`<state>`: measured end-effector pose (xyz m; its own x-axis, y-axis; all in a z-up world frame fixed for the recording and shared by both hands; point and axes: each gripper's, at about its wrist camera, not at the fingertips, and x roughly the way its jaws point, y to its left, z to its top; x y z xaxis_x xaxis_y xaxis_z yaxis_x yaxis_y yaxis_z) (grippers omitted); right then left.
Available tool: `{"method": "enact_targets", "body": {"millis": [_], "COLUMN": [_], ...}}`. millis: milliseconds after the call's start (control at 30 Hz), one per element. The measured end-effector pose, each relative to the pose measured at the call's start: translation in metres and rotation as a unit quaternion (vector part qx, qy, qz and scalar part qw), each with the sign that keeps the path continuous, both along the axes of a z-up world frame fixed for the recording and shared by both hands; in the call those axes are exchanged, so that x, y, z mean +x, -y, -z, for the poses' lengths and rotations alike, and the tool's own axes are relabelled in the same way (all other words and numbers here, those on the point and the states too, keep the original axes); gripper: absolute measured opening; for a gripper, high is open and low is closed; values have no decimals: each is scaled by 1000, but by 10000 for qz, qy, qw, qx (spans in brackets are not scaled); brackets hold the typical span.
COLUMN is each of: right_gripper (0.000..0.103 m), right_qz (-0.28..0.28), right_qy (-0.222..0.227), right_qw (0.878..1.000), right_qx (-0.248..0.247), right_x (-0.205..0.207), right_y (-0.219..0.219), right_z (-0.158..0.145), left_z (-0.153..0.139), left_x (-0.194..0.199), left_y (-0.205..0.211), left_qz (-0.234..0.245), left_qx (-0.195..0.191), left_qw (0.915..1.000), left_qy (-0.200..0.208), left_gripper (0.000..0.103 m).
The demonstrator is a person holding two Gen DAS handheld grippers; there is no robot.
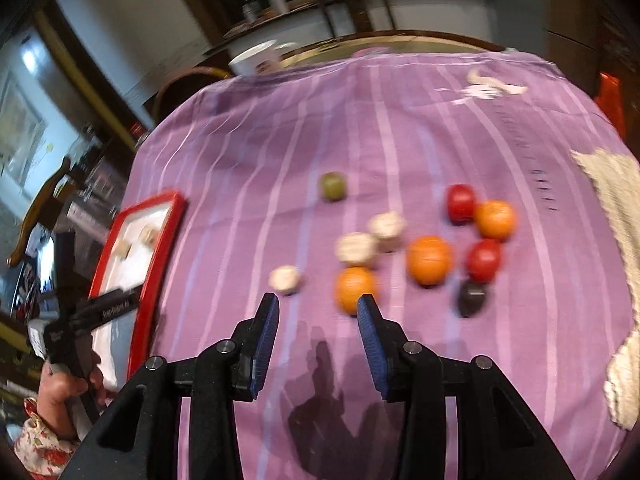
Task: Organize fruits
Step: 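Move both tools back to the fruit, right tool toward the dark plum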
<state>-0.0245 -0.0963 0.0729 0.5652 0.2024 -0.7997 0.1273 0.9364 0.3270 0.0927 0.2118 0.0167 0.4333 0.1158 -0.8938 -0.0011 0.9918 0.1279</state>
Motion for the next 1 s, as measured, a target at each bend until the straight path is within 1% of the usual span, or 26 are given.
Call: {"method": "enact_targets", "body": {"millis": [100, 233, 333, 400, 433, 500, 533, 633, 767, 800, 867, 900, 967, 1000], "right_gripper": [45, 45, 45, 45, 45, 45, 45, 45, 45, 45, 45, 45, 45, 45], "right_qz": [181, 304, 309, 300, 300, 311, 304, 135, -137, -210, -339, -388, -529, -583], "right_qy": [52, -15, -98, -151, -177, -216, -227, -261, -261, -256, -245, -236, -189, -169], "right_qw": [9998, 9995, 9993, 9993, 9993, 9992, 9992, 9994, 9991, 9989, 9983, 9981, 9972, 9968], "right_qx": [-35, -97, -159, -171, -158, -123, -120, -165, -288, -336, -409, -424, -484, -524], "right_x": [-10, -27, -34, -38, -38, -35, -34, -25, -12, -8, -1, 1, 4, 6], "right_y": [27, 58, 72, 81, 85, 92, 94, 96, 92, 91, 89, 88, 85, 84], "right_z": [-4, -1, 7, 13, 17, 23, 26, 35, 45, 48, 52, 54, 57, 58], "left_z": [0, -6, -27, -44, -54, -62, -64, -56, -38, -33, -25, -20, -14, -11], "left_x": [-6, -24, -46, -59, -66, -70, -71, -73, -73, -71, -68, -65, -60, -56], "left_y": [1, 9, 16, 24, 30, 40, 51, 83, 136, 150, 170, 181, 196, 200], "left_qz": [40, 135, 107, 109, 130, 217, 332, 657, 1121, 1246, 1364, 1421, 1505, 1536], "left_qx": [-63, 12, 123, 120, 69, -160, -478, -1157, -1421, -1511, -1573, -1602, -1680, -1697], "left_qw": [10000, 9999, 9995, 9986, 9980, 9975, 9965, 9907, 9835, 9806, 9778, 9764, 9735, 9725], "left_qy": [-52, -43, 274, 497, 621, 655, 598, 283, -58, -133, -222, -277, -378, -417], "left_gripper": [68, 67, 67, 67, 67, 67, 67, 67, 67, 67, 66, 64, 52, 51]}}
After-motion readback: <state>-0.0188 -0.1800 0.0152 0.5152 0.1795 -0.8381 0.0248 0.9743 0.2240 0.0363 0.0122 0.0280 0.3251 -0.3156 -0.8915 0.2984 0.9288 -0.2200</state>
